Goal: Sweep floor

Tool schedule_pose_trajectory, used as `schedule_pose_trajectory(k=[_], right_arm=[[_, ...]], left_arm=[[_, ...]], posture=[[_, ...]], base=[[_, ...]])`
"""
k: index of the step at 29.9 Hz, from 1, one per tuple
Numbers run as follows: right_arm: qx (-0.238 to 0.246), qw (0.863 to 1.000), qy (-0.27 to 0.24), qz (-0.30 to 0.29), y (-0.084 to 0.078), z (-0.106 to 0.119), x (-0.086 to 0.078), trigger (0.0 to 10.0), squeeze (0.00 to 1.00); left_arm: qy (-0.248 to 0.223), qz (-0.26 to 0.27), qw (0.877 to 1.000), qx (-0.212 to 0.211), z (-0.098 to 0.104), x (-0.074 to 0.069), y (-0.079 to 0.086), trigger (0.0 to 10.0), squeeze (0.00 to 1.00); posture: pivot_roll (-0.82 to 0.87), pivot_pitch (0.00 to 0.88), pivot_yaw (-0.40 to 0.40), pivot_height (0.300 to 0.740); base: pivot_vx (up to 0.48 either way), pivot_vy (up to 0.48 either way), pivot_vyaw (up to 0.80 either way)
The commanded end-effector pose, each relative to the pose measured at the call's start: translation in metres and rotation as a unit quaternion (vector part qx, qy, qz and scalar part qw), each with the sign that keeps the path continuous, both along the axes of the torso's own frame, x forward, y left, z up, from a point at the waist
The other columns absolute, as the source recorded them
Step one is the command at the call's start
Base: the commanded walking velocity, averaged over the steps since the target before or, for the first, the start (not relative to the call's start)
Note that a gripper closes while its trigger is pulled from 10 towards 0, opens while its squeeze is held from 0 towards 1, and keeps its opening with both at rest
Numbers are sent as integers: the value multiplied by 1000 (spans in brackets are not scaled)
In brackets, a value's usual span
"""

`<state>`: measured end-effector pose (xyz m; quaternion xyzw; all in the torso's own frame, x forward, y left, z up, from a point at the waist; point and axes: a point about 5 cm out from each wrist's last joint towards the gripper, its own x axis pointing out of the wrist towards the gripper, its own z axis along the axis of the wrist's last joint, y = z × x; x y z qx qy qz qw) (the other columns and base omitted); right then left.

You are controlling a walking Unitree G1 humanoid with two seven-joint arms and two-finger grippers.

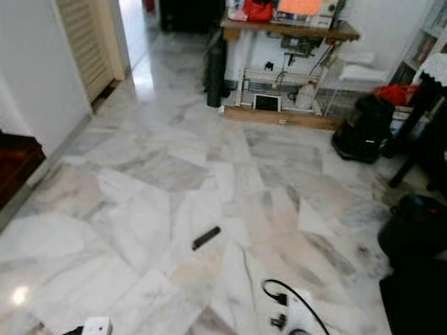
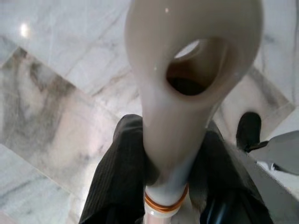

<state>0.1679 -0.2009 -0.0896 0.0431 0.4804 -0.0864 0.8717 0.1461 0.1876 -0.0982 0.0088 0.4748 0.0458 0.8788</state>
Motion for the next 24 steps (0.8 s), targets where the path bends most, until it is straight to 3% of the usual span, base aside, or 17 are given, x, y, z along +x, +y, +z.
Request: schedule_pose_trajectory(k=[1, 24], right_arm=[[11, 1000, -15, 10, 12, 3, 10, 10000, 0], [9, 1000, -16, 10, 11, 3, 11, 10000, 0]], left_arm=[[-1, -4, 1000, -15, -1, 0, -5, 10000, 0], [-1, -3, 1000, -19, -1, 0, -5, 10000, 0]], posture=[[-107, 14, -77, 740], [-106, 15, -78, 740]], base=[[386, 0, 0], [388, 0, 0]])
